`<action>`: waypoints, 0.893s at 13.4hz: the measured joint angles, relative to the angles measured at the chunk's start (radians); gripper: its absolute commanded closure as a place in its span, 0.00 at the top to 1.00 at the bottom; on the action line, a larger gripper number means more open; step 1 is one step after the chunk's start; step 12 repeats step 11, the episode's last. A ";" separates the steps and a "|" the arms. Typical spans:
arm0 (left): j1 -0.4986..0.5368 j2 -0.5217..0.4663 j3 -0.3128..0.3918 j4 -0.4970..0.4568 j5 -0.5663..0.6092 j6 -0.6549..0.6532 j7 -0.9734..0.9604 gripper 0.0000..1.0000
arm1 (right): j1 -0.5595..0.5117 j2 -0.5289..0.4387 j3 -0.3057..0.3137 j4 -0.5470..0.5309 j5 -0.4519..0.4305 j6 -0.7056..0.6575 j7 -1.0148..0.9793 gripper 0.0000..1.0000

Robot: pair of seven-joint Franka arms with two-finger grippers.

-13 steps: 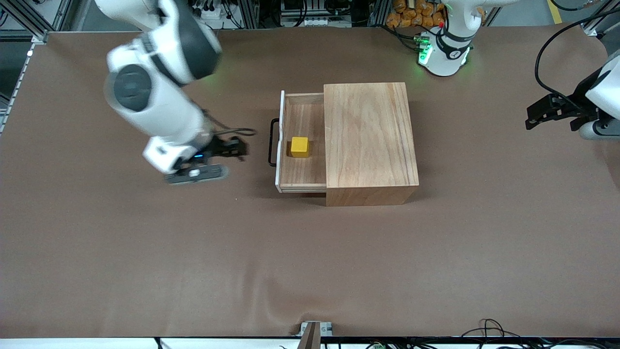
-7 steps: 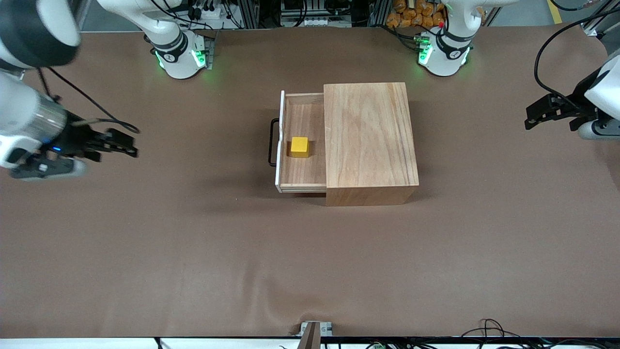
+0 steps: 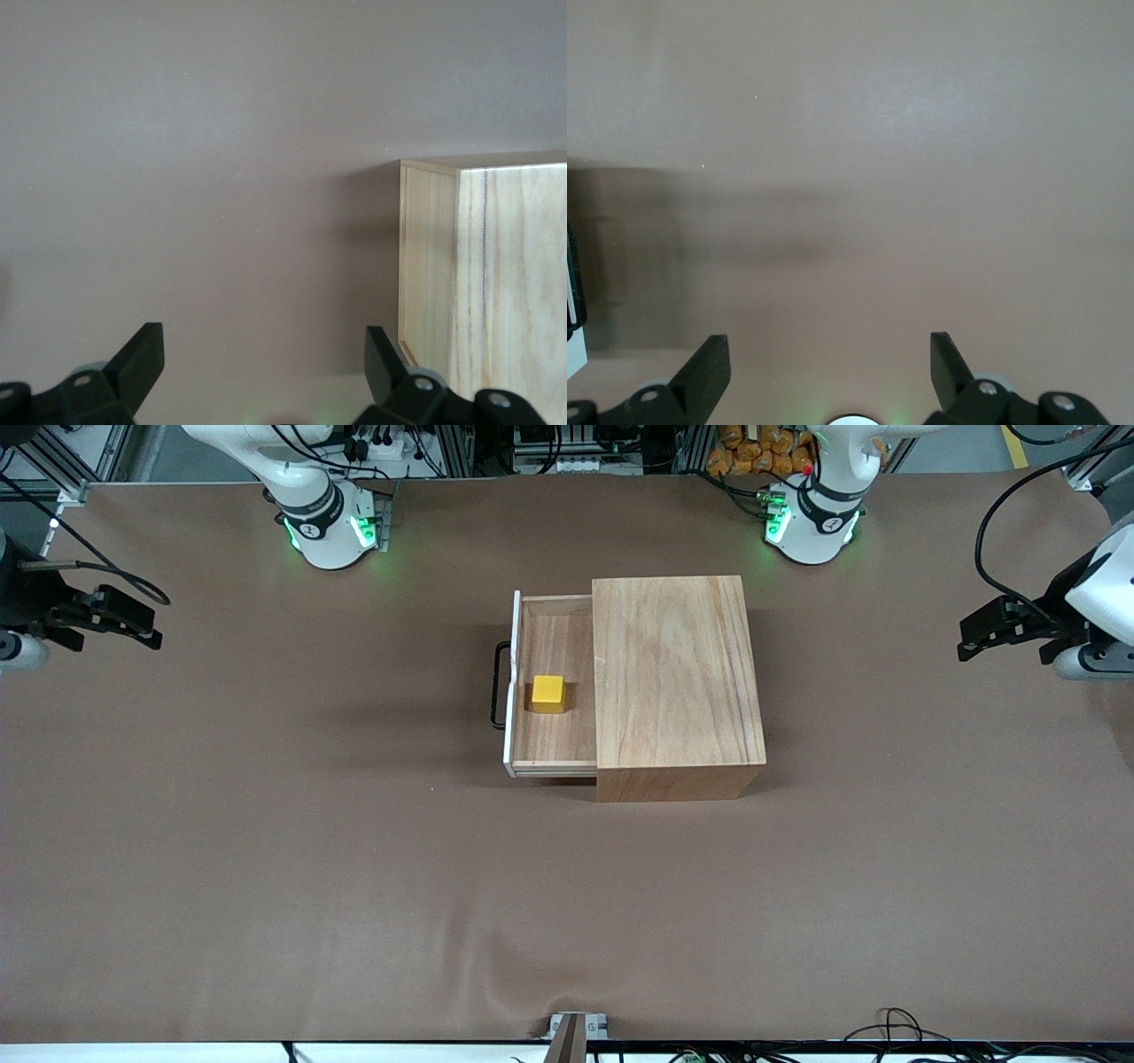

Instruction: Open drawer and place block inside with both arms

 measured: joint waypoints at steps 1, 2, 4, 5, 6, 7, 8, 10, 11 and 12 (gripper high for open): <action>0.000 0.000 0.000 0.000 0.000 -0.002 0.000 1.00 | 0.000 0.000 0.000 0.000 -0.001 0.000 0.000 1.00; 0.000 0.000 0.000 0.000 0.000 -0.003 0.000 1.00 | 0.000 0.000 0.000 -0.001 -0.002 0.000 0.000 1.00; 0.000 0.000 0.000 0.000 0.000 -0.008 0.000 1.00 | 0.000 0.000 -0.002 -0.001 -0.002 0.000 0.000 1.00; 0.000 0.000 0.000 0.000 0.000 -0.009 0.000 1.00 | 0.000 0.000 -0.003 -0.001 -0.002 -0.001 0.000 1.00; 0.000 0.000 0.000 0.000 0.000 -0.009 0.000 1.00 | 0.000 0.000 -0.003 -0.001 -0.002 -0.004 0.000 1.00; 0.000 0.000 0.000 0.000 0.000 -0.009 0.000 1.00 | 0.000 0.000 -0.003 -0.002 -0.002 -0.005 0.000 1.00; 0.000 0.000 0.000 0.000 0.000 -0.010 0.000 1.00 | 0.000 0.000 -0.003 -0.004 -0.002 -0.008 0.000 1.00; 0.000 0.000 0.000 0.000 0.000 -0.011 0.000 1.00 | 0.000 0.000 -0.003 -0.006 -0.002 -0.013 0.000 1.00; 0.001 0.000 0.000 0.000 0.000 -0.012 0.000 1.00 | 0.000 0.000 -0.003 -0.006 -0.002 -0.013 0.000 1.00; 0.001 0.000 0.000 0.000 0.000 -0.012 0.000 1.00 | 0.000 0.000 -0.003 -0.006 -0.002 -0.013 0.000 1.00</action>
